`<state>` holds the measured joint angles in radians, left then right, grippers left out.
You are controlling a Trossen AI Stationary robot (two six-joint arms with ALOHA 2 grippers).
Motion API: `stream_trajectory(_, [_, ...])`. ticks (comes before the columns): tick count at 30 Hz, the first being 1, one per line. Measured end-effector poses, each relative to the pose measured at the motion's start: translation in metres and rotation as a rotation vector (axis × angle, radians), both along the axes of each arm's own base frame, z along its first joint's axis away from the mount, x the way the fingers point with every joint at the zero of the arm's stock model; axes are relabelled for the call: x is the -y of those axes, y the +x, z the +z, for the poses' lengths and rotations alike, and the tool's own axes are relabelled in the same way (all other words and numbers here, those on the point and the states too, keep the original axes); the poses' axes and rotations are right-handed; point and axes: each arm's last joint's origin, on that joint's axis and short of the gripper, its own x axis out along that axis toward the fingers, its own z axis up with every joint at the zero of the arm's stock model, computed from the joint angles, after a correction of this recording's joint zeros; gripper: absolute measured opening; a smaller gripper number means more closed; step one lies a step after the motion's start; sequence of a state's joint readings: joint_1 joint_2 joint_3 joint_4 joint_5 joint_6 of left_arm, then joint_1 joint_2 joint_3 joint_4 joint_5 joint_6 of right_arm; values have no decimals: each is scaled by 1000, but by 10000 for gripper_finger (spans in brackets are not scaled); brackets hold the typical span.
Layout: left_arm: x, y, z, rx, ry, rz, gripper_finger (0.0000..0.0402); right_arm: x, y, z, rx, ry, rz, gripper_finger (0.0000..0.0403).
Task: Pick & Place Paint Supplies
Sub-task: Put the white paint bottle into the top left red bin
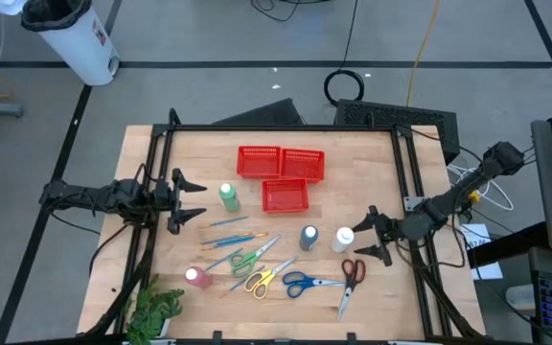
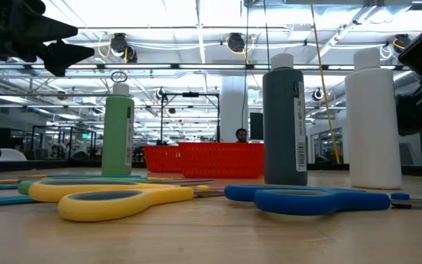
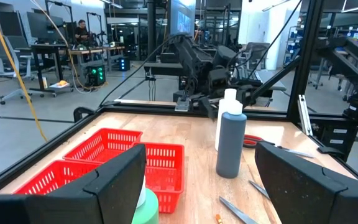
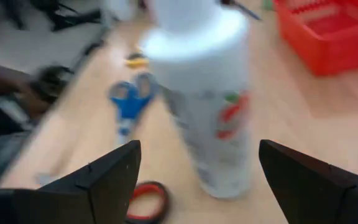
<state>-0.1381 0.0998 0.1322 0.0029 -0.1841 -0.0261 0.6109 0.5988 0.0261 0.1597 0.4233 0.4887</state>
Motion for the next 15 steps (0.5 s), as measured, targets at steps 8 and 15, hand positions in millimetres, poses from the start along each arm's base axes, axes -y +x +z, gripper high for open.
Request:
stream_trajectory(8, [0, 0, 0, 0, 0, 0, 310, -6, 12, -6, 19, -53, -56, 316])
stream_trajectory(15, [0, 0, 0, 0, 0, 0, 310, -12, 21, -18, -8, -79, -49, 316])
